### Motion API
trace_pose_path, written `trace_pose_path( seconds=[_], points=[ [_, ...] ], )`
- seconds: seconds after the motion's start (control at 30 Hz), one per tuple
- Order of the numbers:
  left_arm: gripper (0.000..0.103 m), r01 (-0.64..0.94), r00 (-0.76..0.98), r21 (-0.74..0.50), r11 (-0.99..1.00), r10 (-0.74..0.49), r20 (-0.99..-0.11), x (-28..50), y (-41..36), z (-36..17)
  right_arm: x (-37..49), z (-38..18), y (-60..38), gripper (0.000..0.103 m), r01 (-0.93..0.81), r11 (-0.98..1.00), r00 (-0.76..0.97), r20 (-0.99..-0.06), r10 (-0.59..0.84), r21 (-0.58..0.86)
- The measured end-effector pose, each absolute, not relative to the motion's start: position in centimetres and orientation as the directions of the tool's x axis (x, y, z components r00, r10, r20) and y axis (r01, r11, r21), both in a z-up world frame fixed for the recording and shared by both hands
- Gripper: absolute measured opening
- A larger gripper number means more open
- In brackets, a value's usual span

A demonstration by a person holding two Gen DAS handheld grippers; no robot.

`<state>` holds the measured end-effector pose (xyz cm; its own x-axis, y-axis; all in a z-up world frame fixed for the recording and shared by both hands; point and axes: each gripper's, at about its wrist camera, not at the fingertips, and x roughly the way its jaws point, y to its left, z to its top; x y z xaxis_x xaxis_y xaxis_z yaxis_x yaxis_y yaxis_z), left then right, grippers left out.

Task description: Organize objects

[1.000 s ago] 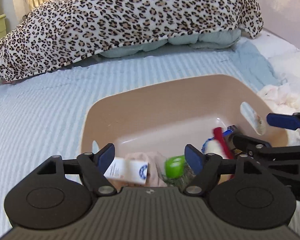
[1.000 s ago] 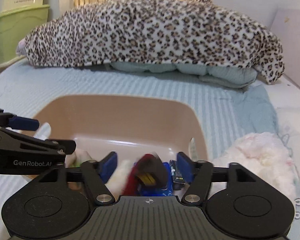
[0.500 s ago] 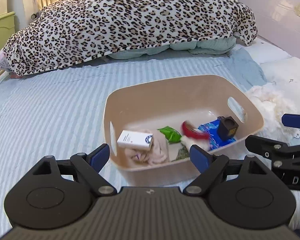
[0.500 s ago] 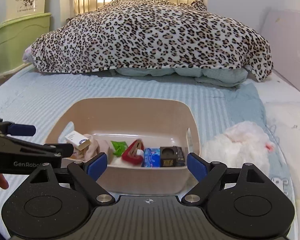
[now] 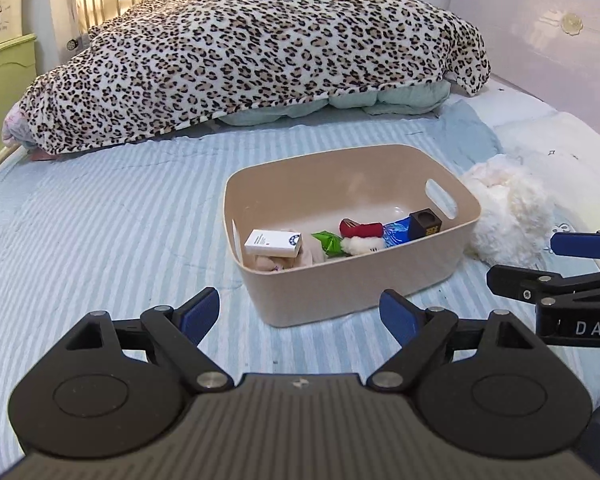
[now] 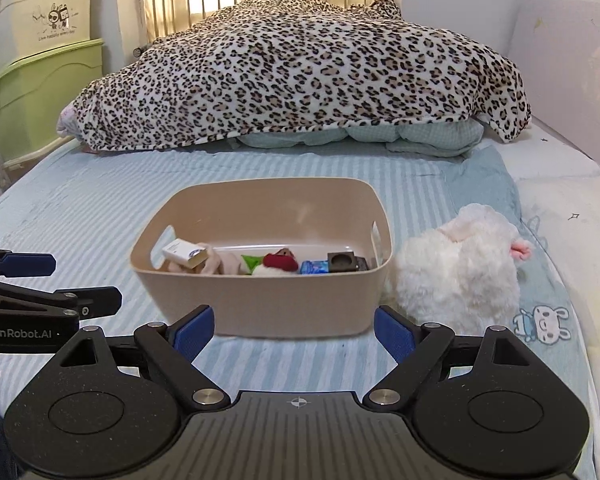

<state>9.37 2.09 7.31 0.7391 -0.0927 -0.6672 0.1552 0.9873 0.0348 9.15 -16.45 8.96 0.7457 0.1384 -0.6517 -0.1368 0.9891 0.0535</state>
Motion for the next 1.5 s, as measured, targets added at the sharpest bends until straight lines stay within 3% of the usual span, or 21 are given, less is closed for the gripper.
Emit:
trace_pose_path(
  seconds=[0.83,1.5],
  points=[
    [0.088,0.160,0.732,0.000,0.987,-0.119,-0.671,-0.5,3.4,9.5,0.1,11.6,-16.1,0.088,-0.185,0.977,0.742,-0.637,0.211,0.109],
    [0.088,0.153,0.709,-0.044,0.987,-0.141,-0.691,-4.0,3.9,9.8,-4.5,12.5,-16.0,0.088,-0.180,0.978,0.740,-0.641,0.204,0.104]
  ],
)
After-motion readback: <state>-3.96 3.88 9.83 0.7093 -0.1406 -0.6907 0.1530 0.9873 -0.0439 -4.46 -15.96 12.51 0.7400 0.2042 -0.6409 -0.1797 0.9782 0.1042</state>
